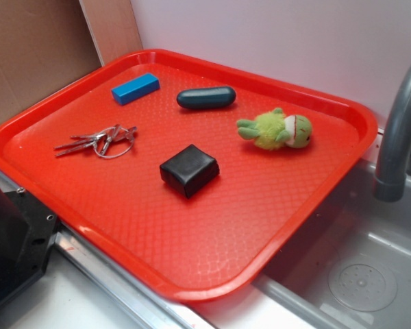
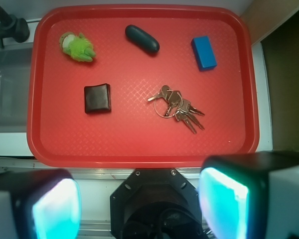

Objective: Grab the plastic pickle.

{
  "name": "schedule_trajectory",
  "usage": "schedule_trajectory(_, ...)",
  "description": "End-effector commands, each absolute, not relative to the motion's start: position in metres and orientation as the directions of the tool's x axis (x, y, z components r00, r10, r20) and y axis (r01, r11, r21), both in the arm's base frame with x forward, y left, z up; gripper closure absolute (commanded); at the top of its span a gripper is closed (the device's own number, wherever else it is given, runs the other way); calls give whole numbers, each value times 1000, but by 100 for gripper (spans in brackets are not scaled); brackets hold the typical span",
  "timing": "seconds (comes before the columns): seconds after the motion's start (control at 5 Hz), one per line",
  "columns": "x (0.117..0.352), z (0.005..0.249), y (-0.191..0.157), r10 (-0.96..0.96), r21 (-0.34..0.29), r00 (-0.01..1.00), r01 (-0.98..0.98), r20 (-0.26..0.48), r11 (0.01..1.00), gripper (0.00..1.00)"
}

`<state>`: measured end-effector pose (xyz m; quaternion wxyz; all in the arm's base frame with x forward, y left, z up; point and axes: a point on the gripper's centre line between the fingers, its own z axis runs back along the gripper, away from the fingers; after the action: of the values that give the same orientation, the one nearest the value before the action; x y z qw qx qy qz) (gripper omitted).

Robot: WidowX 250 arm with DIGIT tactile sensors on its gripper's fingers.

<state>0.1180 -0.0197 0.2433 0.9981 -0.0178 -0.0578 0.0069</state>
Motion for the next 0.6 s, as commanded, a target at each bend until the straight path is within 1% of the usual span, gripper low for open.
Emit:
schedule_trajectory(0.0, 118, 243, -20, 16, -36, 993, -12, 115, 999, 0)
schedule_trajectory(0.2, 168, 232, -11, 69, -10, 994, -68, 84, 998, 0)
schedule_trajectory(0.4, 215, 215, -2, 51, 49, 997, -54, 51, 997, 0)
